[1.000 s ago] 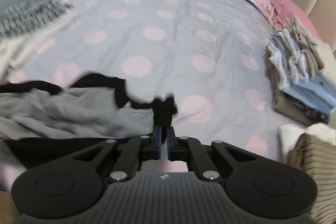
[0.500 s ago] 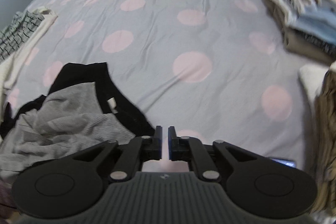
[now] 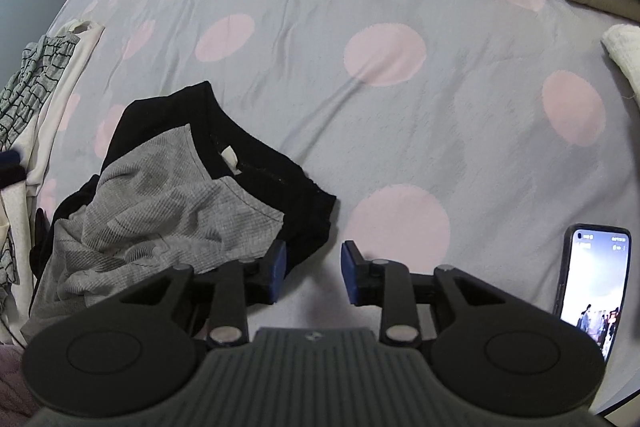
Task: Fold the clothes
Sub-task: 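Lay the grey top flat on the bed and open both tools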
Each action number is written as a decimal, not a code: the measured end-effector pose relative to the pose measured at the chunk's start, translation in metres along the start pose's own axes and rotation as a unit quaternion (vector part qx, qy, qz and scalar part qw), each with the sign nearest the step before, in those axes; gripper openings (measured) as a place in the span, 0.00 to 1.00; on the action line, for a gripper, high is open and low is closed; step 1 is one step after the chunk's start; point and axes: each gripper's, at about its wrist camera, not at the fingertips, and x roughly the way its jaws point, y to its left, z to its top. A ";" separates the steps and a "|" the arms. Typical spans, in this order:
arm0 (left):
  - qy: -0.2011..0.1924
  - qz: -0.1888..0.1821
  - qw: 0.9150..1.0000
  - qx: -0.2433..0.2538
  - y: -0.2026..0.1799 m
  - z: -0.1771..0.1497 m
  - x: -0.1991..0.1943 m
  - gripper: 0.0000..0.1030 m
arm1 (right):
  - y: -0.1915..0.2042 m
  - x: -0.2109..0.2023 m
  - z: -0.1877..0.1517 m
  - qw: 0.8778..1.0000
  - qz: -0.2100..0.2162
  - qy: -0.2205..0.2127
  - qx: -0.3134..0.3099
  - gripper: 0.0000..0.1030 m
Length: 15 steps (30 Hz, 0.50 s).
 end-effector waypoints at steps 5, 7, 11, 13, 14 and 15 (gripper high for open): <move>0.008 -0.015 1.000 0.006 0.007 0.014 0.044 0.37 | -0.001 0.005 0.005 1.000 -0.002 0.008 0.013 0.33; 0.011 -0.023 1.000 -0.002 0.011 0.016 0.059 0.37 | -0.003 0.006 0.006 1.000 0.002 0.014 0.022 0.34; 0.028 -0.041 0.998 -0.026 0.018 0.016 0.091 0.37 | -0.011 0.010 0.009 0.998 0.021 0.028 0.058 0.38; 0.033 -0.047 0.998 -0.028 0.019 0.014 0.101 0.37 | -0.016 0.013 0.011 0.995 0.036 0.033 0.081 0.40; 0.035 -0.050 0.998 -0.030 0.019 0.015 0.103 0.37 | -0.018 0.014 0.012 0.994 0.043 0.037 0.091 0.40; 0.036 -0.054 0.997 -0.032 0.020 0.015 0.106 0.37 | -0.019 0.016 0.013 0.993 0.047 0.042 0.097 0.40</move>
